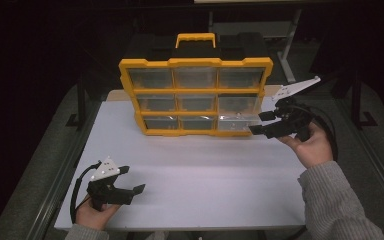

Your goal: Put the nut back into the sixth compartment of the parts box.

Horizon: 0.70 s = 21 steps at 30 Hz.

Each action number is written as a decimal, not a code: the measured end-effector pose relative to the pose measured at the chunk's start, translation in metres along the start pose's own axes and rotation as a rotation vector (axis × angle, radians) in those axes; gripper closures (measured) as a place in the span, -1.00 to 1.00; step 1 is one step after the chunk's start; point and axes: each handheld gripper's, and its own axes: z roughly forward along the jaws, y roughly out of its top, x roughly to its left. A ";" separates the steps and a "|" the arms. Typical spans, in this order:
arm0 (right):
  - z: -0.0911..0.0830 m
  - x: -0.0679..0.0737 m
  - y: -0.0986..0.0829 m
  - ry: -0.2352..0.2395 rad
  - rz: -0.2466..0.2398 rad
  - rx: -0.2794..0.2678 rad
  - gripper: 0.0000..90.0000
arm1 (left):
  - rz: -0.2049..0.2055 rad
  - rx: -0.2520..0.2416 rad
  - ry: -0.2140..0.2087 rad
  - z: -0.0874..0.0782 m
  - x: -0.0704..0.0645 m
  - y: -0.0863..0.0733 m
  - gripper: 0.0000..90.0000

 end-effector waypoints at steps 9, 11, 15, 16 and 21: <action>0.004 0.004 -0.020 -0.008 0.007 0.012 -0.27 | -0.009 -0.008 -0.002 0.001 -0.001 0.000 -0.65; 0.004 0.005 -0.024 -0.015 0.013 0.009 -0.31 | -0.011 -0.009 -0.002 0.001 -0.001 0.000 -0.64; 0.006 0.006 -0.033 -0.013 0.023 0.001 -0.32 | -0.022 -0.012 -0.004 0.001 -0.002 0.000 -0.65; 0.007 0.006 -0.036 -0.012 0.019 0.001 -0.33 | -0.032 -0.021 -0.004 0.002 -0.003 0.000 -0.64; 0.015 0.009 -0.053 -0.017 0.036 -0.003 -0.37 | -0.016 -0.015 -0.002 0.002 -0.002 0.000 -0.65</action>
